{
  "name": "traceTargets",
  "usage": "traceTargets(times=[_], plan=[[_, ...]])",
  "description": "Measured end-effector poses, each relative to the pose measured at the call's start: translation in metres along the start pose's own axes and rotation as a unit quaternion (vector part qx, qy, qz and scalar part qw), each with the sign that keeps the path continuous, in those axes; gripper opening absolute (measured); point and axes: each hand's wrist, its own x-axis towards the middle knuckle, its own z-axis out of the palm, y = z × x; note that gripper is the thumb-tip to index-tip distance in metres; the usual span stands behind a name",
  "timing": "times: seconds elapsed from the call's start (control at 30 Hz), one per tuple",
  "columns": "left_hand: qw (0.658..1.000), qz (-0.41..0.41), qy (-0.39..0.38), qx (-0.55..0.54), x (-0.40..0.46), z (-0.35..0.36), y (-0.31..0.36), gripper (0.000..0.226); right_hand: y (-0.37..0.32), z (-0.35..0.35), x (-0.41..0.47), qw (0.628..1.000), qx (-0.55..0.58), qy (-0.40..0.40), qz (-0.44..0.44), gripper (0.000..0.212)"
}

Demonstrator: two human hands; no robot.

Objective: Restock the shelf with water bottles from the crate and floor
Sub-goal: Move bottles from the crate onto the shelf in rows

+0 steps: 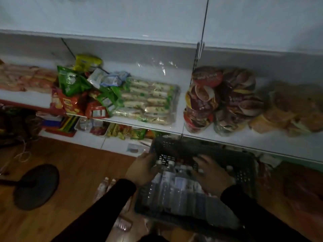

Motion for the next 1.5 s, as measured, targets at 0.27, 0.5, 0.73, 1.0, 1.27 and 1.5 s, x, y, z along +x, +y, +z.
traceTargets(times=[0.27, 0.5, 0.73, 1.0, 1.27, 1.5], plan=[[0.985, -0.042, -0.167, -0.004, 0.053, 0.124, -0.005, 0.057, 0.052, 0.130, -0.001, 0.962, 0.097, -0.154, 0.205, 0.065], [0.977, -0.058, -0.206, -0.003, 0.071, 0.190, -0.026, 0.053, 0.049, 0.214, 0.018, 0.883, 0.293, -0.202, 0.307, 0.097], [0.966, -0.095, -0.232, -0.065, 0.068, 0.180, -0.027, 0.069, 0.066, 0.196, 0.010, 0.835, 0.398, -0.217, 0.312, 0.101], [0.940, -0.032, -0.171, -0.295, 0.058, 0.054, 0.017, 0.065, 0.019, 0.061, 0.015, 0.910, 0.320, -0.226, 0.137, 0.053], [0.970, 0.154, 0.035, -0.186, 0.016, -0.119, 0.076, 0.065, -0.056, -0.115, 0.046, 0.993, 0.061, -0.043, -0.096, 0.070], [0.934, 0.191, 0.219, -0.206, -0.037, -0.275, 0.103, 0.068, -0.140, -0.249, 0.045, 0.912, 0.010, 0.288, -0.291, 0.052]])
